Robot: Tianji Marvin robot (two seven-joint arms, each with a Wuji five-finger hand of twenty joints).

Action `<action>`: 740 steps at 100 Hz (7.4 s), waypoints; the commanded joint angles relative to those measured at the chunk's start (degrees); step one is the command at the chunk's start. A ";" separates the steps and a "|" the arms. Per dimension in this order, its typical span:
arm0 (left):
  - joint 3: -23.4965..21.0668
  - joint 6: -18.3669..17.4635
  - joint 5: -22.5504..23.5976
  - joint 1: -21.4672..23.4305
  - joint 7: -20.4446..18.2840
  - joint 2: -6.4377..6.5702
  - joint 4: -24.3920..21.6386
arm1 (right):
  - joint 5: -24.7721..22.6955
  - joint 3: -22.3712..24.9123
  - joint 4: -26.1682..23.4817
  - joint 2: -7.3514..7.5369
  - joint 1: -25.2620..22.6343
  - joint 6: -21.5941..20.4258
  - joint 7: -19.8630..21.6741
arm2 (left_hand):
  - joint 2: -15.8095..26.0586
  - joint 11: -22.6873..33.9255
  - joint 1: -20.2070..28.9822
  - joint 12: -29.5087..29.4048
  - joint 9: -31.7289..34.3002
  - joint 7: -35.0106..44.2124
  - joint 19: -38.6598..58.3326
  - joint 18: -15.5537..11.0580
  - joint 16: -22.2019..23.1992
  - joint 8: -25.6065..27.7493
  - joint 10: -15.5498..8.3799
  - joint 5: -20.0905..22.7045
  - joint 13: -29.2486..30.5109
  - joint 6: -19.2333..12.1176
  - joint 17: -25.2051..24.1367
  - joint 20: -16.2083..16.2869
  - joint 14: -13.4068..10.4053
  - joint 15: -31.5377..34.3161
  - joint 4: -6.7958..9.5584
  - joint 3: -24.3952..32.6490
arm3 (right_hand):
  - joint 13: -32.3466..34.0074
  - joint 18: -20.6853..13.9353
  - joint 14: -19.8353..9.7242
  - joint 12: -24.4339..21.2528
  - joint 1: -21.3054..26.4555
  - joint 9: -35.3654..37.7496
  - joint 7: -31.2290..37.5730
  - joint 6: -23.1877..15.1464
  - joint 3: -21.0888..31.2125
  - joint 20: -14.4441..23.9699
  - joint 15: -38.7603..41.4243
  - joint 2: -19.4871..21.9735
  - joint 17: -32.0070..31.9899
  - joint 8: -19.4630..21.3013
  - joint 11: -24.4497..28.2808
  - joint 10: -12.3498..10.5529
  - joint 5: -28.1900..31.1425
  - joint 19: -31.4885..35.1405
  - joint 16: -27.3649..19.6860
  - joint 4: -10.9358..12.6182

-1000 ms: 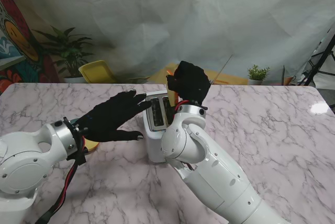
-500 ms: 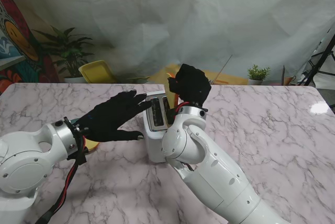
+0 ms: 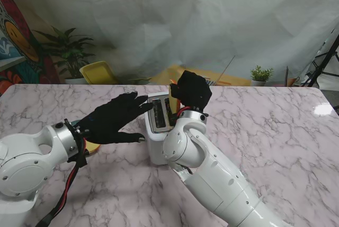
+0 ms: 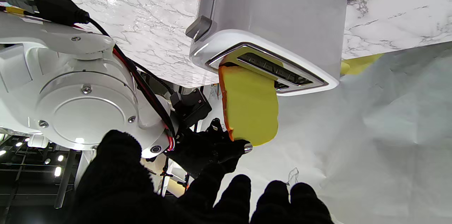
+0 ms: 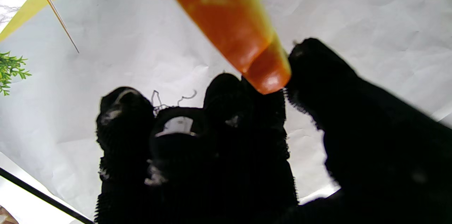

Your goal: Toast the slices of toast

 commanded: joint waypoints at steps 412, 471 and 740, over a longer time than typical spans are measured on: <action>-0.77 -1.35 -0.25 0.60 -2.17 0.31 0.01 | 6.85 -4.43 13.80 -4.36 2.50 -2.71 -1.65 | 1.74 -0.59 0.83 0.84 -2.11 -0.11 -1.77 -2.70 0.05 -0.67 -0.16 -0.89 -1.42 0.00 -0.48 -0.02 -0.51 -1.28 0.82 -1.48 | 0.05 2.20 -3.40 1.83 -1.67 -1.98 5.99 -7.40 -3.06 -0.31 -2.72 3.26 -4.32 2.97 6.16 2.43 -1.90 1.49 -1.29 1.31; 0.30 -1.05 0.28 -0.12 -1.23 0.11 0.27 | 5.36 -1.37 3.62 -2.38 -2.59 6.65 3.53 | 1.34 -0.61 1.58 0.71 -2.11 -0.13 -1.68 -2.66 0.05 -0.69 -0.21 -0.94 -1.40 0.00 -0.50 0.06 -0.54 -1.26 0.93 -1.42 | -0.10 5.95 -0.13 3.53 -6.72 -5.67 3.00 -7.21 -7.62 0.48 -8.84 7.07 -6.87 7.82 5.34 1.74 -3.10 1.16 -2.94 4.23; 2.12 0.09 0.71 -1.43 -0.30 -0.12 0.56 | -5.20 6.00 -9.35 3.39 -12.51 18.04 11.60 | 1.40 -0.67 2.15 0.36 -2.17 -0.12 -1.69 -2.64 -0.01 -0.69 0.01 -0.93 -1.45 -0.04 -0.50 0.15 -0.37 -1.30 0.98 -1.44 | -0.41 6.73 3.35 5.93 -14.18 -12.31 -4.10 -2.98 -12.18 0.84 -16.24 15.05 -13.11 17.96 5.30 3.70 -6.14 2.74 -7.22 9.69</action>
